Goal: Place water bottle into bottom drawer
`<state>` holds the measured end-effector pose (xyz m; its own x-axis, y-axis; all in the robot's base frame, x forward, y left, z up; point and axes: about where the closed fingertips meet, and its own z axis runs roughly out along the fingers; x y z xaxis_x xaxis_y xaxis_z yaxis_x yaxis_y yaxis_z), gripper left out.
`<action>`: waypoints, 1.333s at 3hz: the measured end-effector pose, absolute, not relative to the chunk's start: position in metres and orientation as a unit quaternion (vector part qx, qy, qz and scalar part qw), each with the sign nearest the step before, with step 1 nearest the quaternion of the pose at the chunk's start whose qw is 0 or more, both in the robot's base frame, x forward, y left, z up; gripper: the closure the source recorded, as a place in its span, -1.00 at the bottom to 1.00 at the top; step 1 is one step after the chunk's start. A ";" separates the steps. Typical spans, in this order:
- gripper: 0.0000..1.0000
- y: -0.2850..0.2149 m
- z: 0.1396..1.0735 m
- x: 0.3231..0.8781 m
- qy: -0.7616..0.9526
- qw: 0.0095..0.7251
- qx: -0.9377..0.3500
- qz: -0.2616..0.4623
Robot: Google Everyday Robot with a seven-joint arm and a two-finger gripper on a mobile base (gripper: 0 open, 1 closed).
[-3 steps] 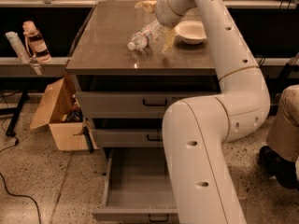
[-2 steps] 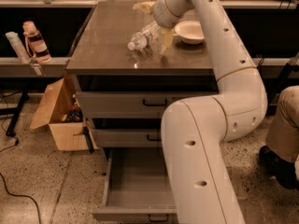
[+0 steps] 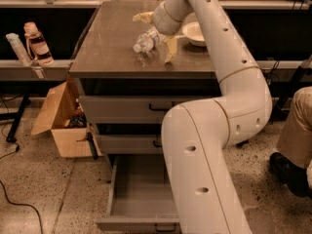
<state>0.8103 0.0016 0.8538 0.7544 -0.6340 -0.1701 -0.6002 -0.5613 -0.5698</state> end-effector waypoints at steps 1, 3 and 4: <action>-1.00 0.002 0.854 0.810 0.349 0.312 -0.883 -0.027; -1.00 0.006 0.856 0.812 0.348 0.314 -0.883 -0.029; -1.00 0.009 0.861 0.812 0.344 0.315 -0.884 -0.034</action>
Offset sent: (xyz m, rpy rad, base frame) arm 0.0068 -0.0062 0.0000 0.0072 0.0432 -0.0286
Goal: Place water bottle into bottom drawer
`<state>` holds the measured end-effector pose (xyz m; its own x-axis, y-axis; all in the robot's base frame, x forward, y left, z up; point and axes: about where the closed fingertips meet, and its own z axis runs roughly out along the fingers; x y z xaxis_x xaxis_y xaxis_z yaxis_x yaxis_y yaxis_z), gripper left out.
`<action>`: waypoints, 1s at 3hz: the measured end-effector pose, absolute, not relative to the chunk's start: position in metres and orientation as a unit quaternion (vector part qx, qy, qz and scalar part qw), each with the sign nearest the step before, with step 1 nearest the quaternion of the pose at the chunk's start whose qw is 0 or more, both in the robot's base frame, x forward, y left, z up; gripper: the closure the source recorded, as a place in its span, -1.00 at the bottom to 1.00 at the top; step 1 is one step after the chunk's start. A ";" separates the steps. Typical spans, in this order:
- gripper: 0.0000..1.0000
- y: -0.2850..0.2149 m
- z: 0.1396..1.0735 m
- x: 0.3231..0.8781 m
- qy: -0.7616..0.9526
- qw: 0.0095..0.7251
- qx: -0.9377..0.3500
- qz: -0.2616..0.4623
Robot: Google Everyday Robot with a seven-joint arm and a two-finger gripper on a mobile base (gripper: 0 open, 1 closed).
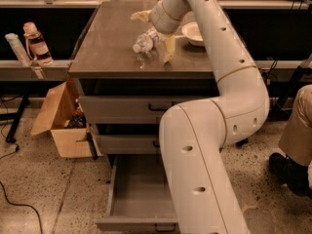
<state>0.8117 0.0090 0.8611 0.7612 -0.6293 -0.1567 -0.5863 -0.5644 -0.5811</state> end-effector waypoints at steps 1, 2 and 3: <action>-1.00 0.016 0.866 0.815 0.333 0.319 -0.886 -0.045; -0.62 0.016 0.865 0.815 0.333 0.319 -0.886 -0.045; -0.15 0.016 0.865 0.815 0.333 0.319 -0.886 -0.045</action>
Offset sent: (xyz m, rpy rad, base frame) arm 0.0030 0.0059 0.0040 -0.0036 -0.0244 0.0119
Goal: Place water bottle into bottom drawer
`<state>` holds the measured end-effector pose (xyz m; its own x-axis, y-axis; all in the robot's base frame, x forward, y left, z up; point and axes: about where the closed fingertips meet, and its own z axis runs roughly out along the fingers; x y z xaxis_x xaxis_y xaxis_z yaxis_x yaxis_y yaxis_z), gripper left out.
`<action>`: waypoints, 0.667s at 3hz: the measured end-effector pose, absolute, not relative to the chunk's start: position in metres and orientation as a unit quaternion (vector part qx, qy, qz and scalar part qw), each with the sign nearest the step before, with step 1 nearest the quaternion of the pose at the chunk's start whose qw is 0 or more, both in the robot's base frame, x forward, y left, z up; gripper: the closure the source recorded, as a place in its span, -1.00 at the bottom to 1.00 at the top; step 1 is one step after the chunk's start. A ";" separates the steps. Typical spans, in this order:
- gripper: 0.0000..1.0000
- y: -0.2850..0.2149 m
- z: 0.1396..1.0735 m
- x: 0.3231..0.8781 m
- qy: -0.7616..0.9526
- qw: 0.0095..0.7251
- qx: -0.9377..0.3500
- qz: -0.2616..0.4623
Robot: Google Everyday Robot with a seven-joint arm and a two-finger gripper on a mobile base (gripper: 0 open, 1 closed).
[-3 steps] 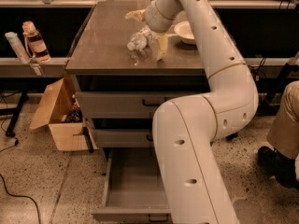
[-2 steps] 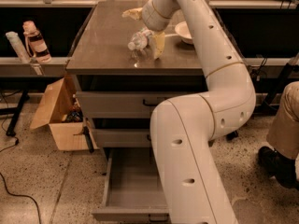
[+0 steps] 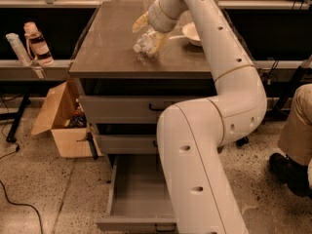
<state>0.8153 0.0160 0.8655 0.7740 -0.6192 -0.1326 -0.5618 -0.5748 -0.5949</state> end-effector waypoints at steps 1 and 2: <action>0.31 0.016 0.865 0.815 0.333 0.319 -0.886 -0.045; 0.78 0.016 0.865 0.815 0.333 0.319 -0.886 -0.045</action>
Offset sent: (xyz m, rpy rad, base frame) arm 0.0000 0.0000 0.0000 0.0000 0.0000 0.0000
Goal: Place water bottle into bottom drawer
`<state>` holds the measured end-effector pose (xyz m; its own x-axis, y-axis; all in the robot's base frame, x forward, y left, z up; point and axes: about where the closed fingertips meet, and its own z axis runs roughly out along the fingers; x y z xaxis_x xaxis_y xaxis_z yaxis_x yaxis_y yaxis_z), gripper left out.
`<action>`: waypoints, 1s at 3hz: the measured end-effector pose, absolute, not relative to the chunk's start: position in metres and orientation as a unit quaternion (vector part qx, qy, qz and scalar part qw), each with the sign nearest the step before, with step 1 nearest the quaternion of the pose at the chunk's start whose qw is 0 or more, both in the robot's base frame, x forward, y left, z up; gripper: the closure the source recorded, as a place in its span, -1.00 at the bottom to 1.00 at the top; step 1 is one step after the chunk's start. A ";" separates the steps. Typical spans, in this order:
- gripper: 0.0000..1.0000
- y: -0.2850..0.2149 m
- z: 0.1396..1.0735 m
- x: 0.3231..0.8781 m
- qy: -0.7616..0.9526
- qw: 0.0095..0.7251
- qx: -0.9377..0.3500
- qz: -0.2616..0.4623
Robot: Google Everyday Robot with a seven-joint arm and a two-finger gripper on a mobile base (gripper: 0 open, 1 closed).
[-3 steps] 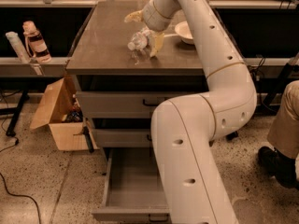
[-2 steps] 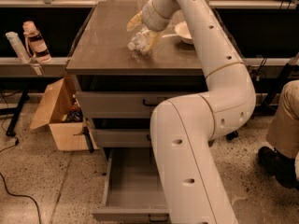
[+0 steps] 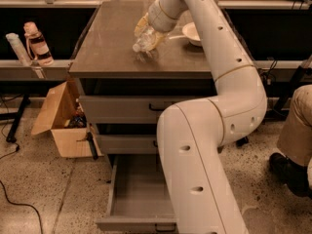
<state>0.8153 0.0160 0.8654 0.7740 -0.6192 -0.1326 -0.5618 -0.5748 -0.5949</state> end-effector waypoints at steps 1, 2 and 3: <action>1.00 0.017 0.865 0.816 0.333 0.319 -0.886 -0.046; 1.00 0.019 0.869 0.816 0.332 0.320 -0.886 -0.049; 1.00 0.018 0.892 0.812 0.330 0.325 -0.884 -0.062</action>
Offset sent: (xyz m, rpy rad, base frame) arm 0.0000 0.0000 0.0000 0.0000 0.0000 0.0000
